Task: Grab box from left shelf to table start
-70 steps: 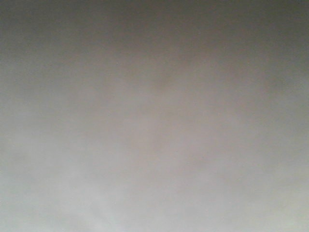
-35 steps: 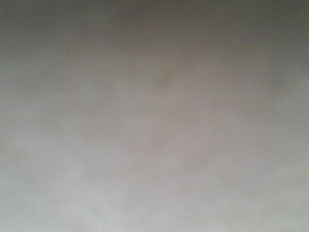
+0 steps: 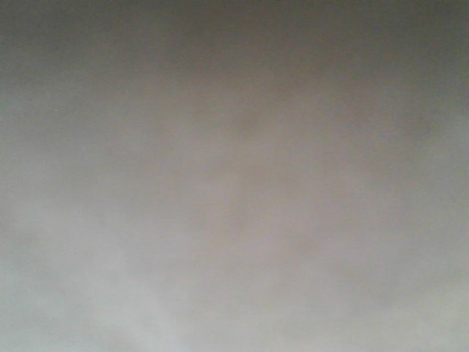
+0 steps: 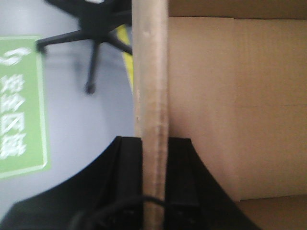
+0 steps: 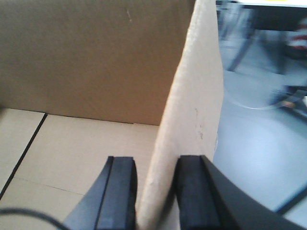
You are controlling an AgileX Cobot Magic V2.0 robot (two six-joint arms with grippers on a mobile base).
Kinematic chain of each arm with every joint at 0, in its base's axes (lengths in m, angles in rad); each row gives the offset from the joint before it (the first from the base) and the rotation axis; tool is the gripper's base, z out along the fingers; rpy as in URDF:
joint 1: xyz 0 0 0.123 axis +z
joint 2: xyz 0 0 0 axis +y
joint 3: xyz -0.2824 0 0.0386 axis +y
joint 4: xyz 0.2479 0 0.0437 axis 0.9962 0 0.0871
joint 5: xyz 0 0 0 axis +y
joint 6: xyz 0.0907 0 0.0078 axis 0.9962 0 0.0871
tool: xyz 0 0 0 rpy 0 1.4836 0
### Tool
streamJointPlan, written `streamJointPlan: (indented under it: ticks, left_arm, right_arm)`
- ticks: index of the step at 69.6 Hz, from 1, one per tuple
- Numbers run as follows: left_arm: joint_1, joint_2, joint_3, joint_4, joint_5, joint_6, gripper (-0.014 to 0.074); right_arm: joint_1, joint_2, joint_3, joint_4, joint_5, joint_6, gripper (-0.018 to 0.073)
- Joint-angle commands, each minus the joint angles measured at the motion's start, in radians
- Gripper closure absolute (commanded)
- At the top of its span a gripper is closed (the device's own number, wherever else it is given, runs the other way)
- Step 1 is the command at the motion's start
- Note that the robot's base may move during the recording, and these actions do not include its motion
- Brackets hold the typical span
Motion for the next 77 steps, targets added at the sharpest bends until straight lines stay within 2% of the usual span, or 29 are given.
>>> streamJointPlan:
  ticks: [1,77]
  left_arm:
    - [-0.002,0.011,-0.020,-0.062,0.093,0.009,0.0697]
    - [-0.002,0.011,-0.020,-0.062,0.093,0.009,0.0697]
  right_arm:
    - [0.002,0.013,-0.029,0.001,-0.089,-0.017,0.0502]
    - [0.002,0.013,-0.029,0.001,-0.089,-0.017,0.0502]
